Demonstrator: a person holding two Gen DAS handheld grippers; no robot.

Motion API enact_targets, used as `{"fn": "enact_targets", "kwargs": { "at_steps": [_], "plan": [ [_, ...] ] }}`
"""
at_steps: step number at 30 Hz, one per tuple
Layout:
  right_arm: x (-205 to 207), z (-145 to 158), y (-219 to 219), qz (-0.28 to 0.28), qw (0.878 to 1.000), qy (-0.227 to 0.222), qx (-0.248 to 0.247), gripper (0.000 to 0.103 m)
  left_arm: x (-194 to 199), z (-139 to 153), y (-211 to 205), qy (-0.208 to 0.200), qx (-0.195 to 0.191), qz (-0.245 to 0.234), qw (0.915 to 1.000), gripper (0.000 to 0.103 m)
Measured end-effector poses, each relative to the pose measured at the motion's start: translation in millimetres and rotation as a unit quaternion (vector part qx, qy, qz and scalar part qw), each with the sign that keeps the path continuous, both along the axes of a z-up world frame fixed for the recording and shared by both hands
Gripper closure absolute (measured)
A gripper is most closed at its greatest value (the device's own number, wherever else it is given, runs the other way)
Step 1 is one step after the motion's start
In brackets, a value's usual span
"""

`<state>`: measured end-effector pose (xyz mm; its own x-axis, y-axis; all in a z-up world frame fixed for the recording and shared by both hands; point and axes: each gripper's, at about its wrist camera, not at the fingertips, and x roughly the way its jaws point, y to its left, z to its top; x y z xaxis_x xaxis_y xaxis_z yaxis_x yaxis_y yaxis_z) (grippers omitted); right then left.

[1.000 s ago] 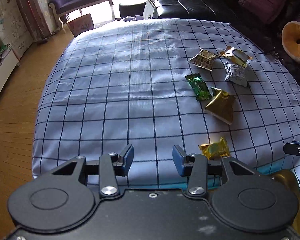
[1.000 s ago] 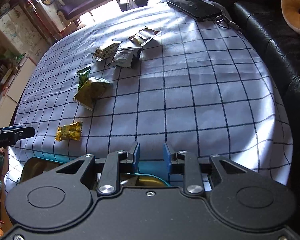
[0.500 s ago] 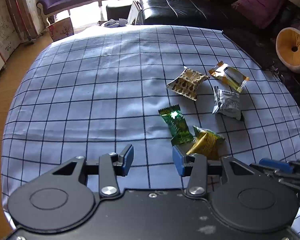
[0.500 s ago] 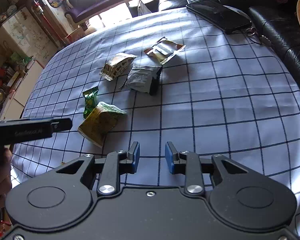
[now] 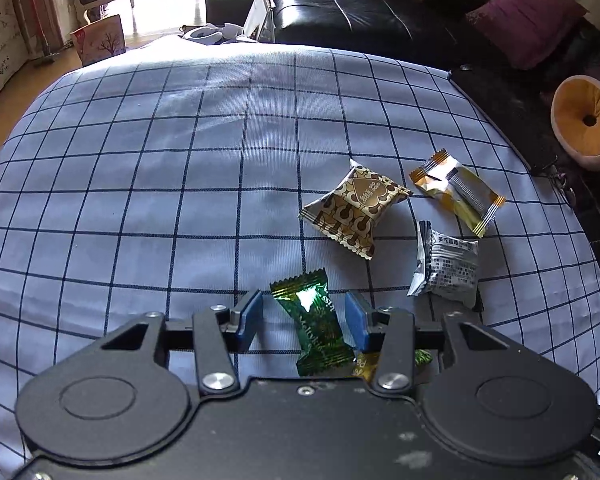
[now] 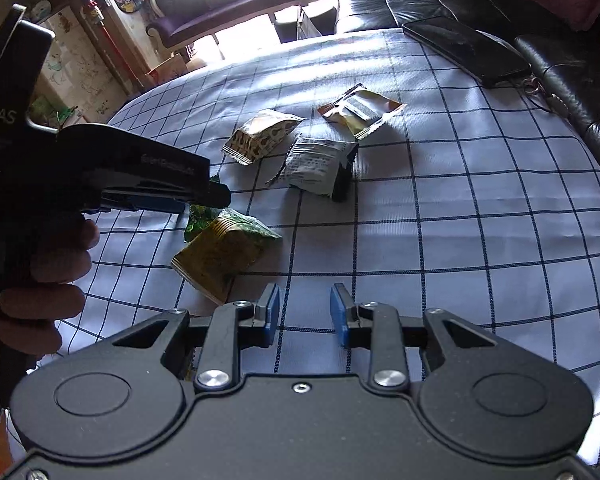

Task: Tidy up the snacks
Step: 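Grasp the green wrapped candy with the left tool while the right tool grasps the yellow-green bag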

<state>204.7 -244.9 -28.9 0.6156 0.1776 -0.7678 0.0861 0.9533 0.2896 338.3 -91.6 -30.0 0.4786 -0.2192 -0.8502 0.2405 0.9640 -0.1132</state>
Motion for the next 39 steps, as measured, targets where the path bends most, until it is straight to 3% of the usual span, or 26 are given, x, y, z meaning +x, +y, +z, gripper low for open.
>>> {"fn": "enact_targets", "kwargs": {
  "at_steps": [5, 7, 8, 9, 16, 31, 35, 39],
  "plan": [
    [1.8, -0.1, 8.0, 0.002, 1.0, -0.004, -0.002, 0.062, 2.4, -0.8, -2.9, -0.006, 0.004, 0.003, 1.0, 0.058],
    [1.4, 0.8, 12.0, 0.002, 1.0, -0.006, -0.003, 0.062, 2.4, -0.3, -2.6, -0.008, 0.009, 0.002, 0.9999, 0.063],
    [1.3, 1.3, 13.9, 0.002, 1.0, -0.008, -0.004, 0.062, 1.9, -0.1, -1.9, -0.01, 0.012, -0.004, 0.9999, 0.073],
    [1.5, 1.8, 16.5, 0.002, 1.0, -0.011, -0.006, 0.062, 1.8, -0.2, -0.9, -0.009, 0.011, -0.01, 0.9999, 0.073],
    [2.8, 5.3, 28.2, 0.002, 1.0, -0.019, -0.016, 0.062, -2.4, 0.4, 11.6, -0.009, -0.012, -0.01, 0.9998, 0.073],
    [31.8, 10.0, 45.1, -0.031, 0.999, -0.027, 0.013, 0.062, -25.7, 2.0, 87.1, -0.005, 0.019, 0.024, 0.9995, 0.074],
    [43.7, 2.2, 50.2, -0.054, 0.998, -0.013, 0.013, 0.052, -28.8, -3.0, 92.8, -0.008, 0.012, 0.022, 0.9997, 0.07],
    [48.8, -2.8, 55.9, -0.061, 0.998, -0.007, -0.005, 0.051, -32.6, -4.7, 90.6, -0.02, 0.016, 0.02, 0.9995, 0.07]
  ]
}}
